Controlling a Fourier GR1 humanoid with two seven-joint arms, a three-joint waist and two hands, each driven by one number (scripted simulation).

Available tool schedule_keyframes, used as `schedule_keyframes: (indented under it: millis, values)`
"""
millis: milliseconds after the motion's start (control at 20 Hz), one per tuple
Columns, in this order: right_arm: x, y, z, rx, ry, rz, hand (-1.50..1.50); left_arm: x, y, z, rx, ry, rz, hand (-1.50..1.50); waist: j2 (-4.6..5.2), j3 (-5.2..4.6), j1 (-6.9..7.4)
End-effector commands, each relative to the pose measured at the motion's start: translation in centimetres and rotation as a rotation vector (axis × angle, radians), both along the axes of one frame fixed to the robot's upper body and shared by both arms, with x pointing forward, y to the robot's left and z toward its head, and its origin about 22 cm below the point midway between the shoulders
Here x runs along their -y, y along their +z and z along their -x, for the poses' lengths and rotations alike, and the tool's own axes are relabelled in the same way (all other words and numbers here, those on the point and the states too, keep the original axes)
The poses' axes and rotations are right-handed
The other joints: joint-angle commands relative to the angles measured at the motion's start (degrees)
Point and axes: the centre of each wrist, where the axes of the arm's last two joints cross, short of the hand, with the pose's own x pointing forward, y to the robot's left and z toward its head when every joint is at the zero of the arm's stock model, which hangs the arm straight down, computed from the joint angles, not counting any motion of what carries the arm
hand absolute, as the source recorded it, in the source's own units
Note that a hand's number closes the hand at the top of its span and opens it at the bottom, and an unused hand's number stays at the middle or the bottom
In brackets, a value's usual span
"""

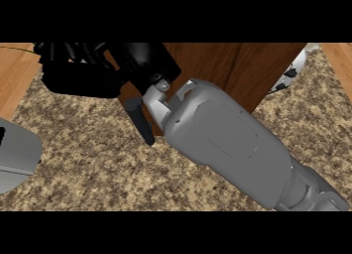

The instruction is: Pick up the wine, place it into the cabinet and close the cabinet

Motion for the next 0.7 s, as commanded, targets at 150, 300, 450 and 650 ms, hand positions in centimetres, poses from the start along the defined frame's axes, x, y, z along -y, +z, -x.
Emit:
schedule_keyframes:
  millis: [150, 300, 450, 650]
  values:
    - [2.8, -2.2, -5.1, -0.024, -0.084, 0.007, 1.5, 0.8, -1.1, -0.5, 0.003, 0.001, 0.001, -1.5, 0.86, 0.13, -0.12]
    - [4.4, -2.6, -6.1, 0.001, -0.105, 0.046, 1.5, 0.4, -0.5, -1.1, 0.002, 0.005, 0.01, -1.5, 0.91, 0.13, -0.33]
    - [5.1, -2.1, -7.0, 0.033, -0.151, 0.079, 1.5, 0.6, -0.3, -0.3, 0.002, -0.018, 0.006, -1.5, 0.94, 0.1, 0.52]
    - [5.3, -4.4, -7.1, 0.049, -0.15, 0.094, 1.5, 0.3, -0.5, -1.1, -0.006, -0.015, 0.015, -1.5, 1.17, 0.07, 0.11]
